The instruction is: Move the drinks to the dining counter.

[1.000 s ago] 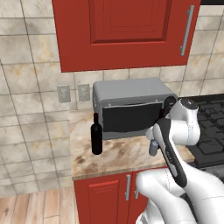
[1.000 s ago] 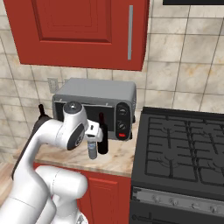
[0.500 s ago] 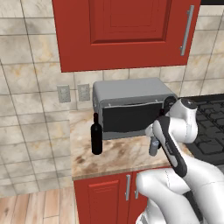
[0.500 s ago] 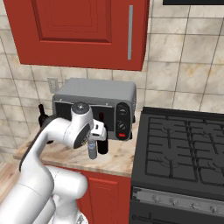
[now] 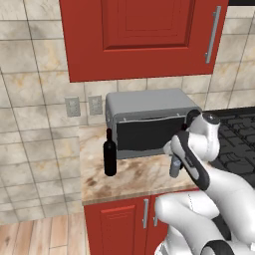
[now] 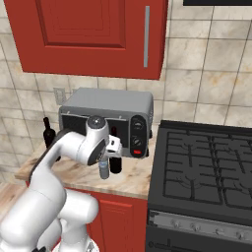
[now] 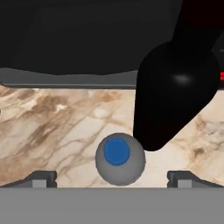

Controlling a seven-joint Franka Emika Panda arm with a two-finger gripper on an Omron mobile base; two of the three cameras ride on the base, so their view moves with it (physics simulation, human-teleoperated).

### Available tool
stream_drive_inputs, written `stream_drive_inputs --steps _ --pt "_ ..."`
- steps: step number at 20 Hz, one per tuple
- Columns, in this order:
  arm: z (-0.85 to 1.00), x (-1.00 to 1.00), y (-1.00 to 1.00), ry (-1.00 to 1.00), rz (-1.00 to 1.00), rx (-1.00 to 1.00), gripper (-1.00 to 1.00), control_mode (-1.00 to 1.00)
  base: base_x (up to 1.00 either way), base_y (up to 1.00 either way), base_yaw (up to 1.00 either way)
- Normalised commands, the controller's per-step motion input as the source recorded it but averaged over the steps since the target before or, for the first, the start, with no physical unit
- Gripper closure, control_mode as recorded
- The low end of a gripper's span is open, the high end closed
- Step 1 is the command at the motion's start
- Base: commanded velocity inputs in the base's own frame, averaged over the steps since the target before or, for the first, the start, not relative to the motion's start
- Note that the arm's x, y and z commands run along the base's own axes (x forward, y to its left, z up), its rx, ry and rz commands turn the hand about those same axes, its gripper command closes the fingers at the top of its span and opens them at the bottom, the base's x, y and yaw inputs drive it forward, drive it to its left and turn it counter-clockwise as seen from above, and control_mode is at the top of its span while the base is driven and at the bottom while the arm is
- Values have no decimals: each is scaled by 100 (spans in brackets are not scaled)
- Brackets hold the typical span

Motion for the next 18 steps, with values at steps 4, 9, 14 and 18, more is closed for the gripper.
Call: stream_drive_inputs --steps 4,9,14,18 --pt "-20 14 0 0 0 0 -100 -100 0 0 0" --pt "-21 8 0 0 0 0 -100 -100 0 0 0" --pt "-27 7 0 0 0 0 -100 -100 0 0 0" --pt "-28 4 0 0 0 0 100 -100 0 0 0"
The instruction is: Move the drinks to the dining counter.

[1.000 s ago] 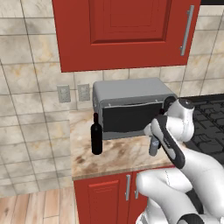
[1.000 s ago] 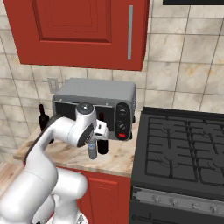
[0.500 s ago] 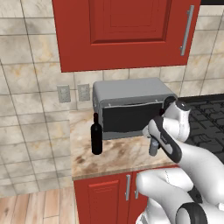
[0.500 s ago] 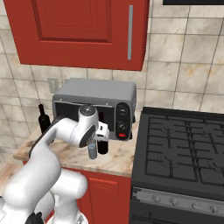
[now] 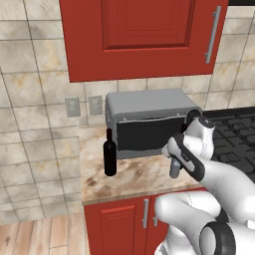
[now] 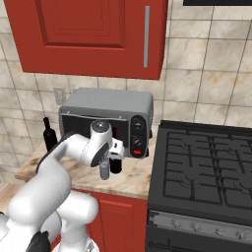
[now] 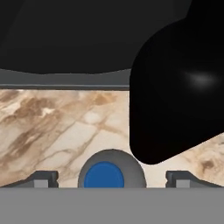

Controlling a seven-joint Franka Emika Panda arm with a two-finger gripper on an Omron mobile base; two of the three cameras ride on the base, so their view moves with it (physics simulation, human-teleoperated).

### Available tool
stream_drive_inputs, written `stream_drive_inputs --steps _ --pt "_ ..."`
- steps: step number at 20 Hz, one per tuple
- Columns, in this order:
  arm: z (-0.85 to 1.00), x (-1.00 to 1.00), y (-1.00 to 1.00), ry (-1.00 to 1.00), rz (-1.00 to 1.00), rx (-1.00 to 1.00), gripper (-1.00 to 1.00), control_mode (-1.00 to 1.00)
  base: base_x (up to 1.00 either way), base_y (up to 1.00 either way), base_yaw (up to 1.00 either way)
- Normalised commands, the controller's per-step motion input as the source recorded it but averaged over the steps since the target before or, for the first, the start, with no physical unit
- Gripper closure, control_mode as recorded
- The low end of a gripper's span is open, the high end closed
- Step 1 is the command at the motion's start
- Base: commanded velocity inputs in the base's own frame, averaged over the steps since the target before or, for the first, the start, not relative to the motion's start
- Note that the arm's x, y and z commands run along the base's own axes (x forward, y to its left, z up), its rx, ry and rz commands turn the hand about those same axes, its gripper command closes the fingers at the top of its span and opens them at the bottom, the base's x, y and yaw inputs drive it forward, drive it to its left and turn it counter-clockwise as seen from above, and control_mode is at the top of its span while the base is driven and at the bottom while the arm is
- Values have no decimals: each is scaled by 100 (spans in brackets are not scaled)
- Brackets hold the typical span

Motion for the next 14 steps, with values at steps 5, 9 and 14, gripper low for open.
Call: stream_drive_inputs --steps 5,9,14 --pt "-14 0 0 0 0 0 100 -100 0 0 0" --pt "0 0 0 0 0 0 100 -100 0 0 0" --pt "17 -6 0 -2 1 0 100 -100 0 0 0"
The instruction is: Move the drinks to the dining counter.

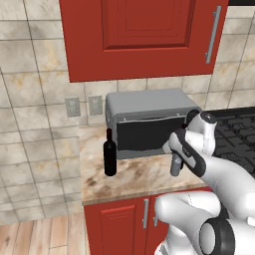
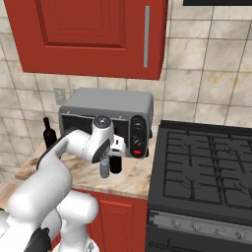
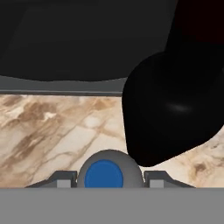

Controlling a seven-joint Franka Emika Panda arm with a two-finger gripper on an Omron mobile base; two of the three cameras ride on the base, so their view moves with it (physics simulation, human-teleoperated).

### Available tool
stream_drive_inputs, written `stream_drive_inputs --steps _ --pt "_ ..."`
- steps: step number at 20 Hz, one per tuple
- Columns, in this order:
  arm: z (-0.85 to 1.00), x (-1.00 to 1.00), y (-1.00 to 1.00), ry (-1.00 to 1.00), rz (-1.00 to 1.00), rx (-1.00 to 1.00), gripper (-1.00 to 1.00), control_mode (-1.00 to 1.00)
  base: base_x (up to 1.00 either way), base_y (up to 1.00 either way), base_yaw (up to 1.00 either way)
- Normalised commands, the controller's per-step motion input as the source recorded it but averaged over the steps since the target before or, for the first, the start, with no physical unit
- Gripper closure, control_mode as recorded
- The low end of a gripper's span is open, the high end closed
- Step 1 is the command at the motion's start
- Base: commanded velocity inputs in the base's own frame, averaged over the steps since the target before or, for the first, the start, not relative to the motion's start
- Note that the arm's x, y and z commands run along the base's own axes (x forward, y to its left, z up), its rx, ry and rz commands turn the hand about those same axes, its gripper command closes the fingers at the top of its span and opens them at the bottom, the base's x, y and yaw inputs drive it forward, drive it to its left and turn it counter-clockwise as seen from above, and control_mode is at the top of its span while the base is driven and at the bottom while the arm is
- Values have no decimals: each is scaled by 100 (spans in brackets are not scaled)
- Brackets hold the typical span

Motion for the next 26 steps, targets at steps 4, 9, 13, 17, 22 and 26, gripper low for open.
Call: stream_drive_inputs --steps 4,9,13,17,22,26 --pt "71 -28 0 -13 6 0 100 -100 0 0 0" --pt "56 -64 0 -9 11 0 100 -100 0 0 0" --pt "17 -72 1 0 13 0 100 -100 0 0 0" --pt "18 -64 2 0 16 0 100 -100 0 0 0" --pt "21 -52 0 -14 15 0 100 -100 0 0 0" --pt "1 -21 0 -14 5 0 100 -100 0 0 0"
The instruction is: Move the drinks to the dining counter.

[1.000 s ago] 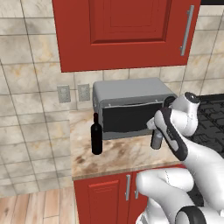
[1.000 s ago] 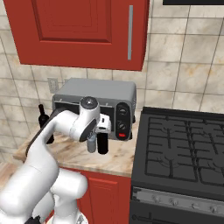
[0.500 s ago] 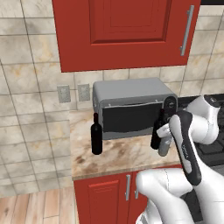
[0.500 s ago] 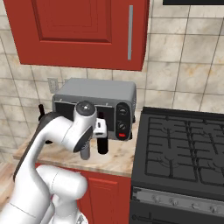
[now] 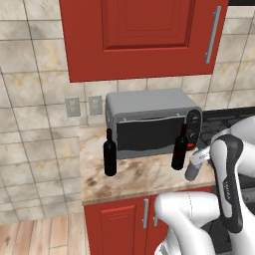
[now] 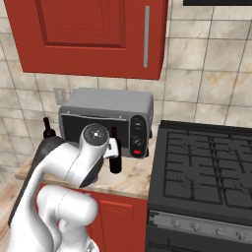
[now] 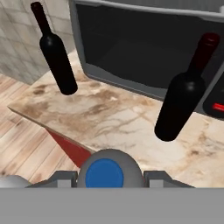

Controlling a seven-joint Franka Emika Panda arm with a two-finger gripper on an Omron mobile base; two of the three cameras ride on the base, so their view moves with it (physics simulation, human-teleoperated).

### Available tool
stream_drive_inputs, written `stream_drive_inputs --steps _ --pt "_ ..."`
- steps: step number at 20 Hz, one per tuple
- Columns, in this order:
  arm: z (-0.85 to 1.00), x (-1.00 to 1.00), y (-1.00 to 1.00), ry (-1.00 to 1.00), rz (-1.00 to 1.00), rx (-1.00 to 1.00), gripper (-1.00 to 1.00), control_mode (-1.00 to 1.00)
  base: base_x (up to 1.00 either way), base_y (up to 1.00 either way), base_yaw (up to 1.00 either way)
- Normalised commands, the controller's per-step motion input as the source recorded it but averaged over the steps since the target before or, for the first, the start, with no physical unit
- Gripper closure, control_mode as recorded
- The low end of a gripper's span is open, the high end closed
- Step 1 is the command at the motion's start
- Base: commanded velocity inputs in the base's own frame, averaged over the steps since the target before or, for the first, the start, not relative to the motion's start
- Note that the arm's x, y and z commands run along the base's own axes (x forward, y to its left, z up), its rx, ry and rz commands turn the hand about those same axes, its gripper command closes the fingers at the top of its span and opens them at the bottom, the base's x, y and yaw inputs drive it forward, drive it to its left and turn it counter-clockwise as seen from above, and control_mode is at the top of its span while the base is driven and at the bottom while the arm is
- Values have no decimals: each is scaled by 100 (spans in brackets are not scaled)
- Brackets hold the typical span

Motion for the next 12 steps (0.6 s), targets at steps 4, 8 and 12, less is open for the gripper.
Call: stream_drive_inputs --steps 4,8,12 --pt "0 0 0 -2 0 0 100 100 0 0 0" --pt "0 0 0 0 0 0 100 100 -17 0 1" --pt "0 0 0 0 0 0 100 100 -73 0 3"
